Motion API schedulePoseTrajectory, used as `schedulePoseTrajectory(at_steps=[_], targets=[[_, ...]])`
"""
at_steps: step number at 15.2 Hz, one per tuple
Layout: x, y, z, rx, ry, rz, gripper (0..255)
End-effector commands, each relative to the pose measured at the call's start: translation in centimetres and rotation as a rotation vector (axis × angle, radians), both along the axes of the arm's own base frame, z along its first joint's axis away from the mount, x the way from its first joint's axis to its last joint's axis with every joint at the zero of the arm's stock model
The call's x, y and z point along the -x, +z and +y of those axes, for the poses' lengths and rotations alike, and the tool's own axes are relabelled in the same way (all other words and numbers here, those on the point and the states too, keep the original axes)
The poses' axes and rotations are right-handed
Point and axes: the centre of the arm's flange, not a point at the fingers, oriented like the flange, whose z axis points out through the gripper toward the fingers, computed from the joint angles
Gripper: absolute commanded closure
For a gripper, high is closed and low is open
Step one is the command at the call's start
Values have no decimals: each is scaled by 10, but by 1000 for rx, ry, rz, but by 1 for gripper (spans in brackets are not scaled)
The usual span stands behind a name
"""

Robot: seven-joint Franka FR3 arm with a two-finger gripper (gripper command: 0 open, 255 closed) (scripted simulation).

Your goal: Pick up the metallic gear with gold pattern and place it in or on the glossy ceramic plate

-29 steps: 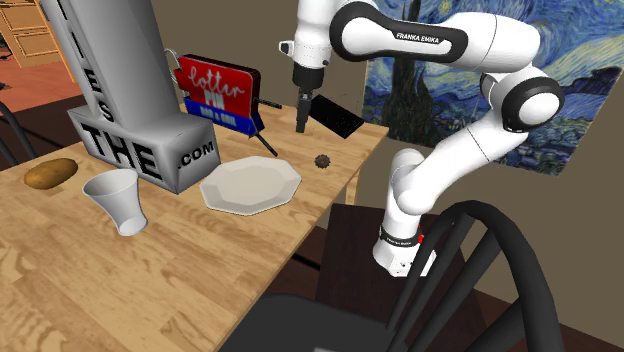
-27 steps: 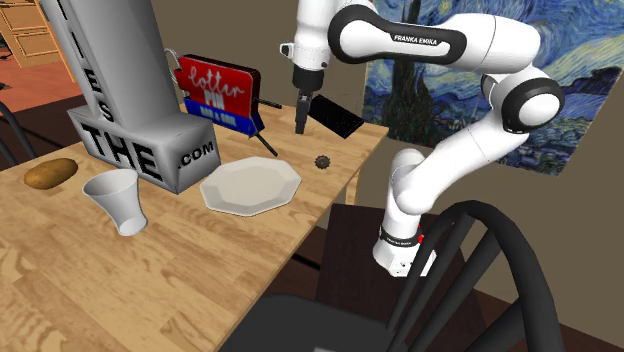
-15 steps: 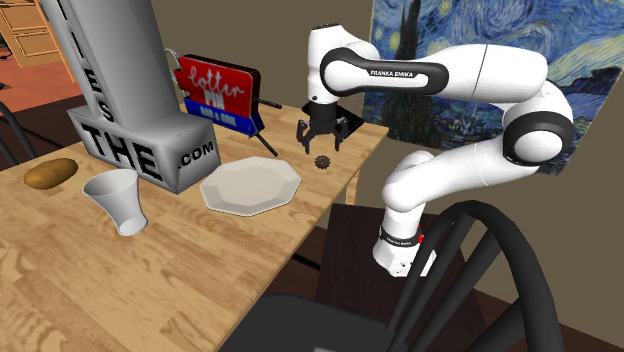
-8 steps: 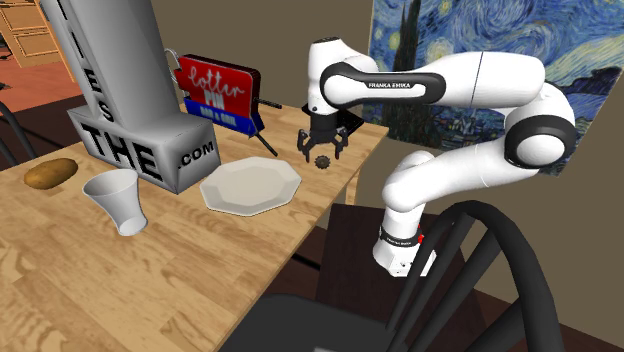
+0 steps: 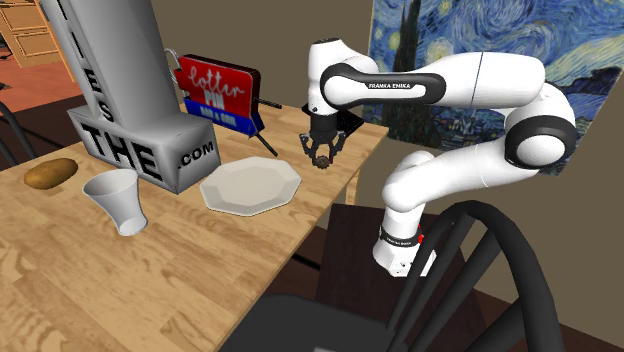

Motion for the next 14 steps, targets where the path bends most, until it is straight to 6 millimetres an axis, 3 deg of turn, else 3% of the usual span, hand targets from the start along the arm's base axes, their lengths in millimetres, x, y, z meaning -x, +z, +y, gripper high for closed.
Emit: schedulePoseTrajectory(at_steps=[1,7,14], targets=[[0,0,0,0,0,0,255],[0,0,0,0,0,0,255],[0,37,0,0,0,0,255]])
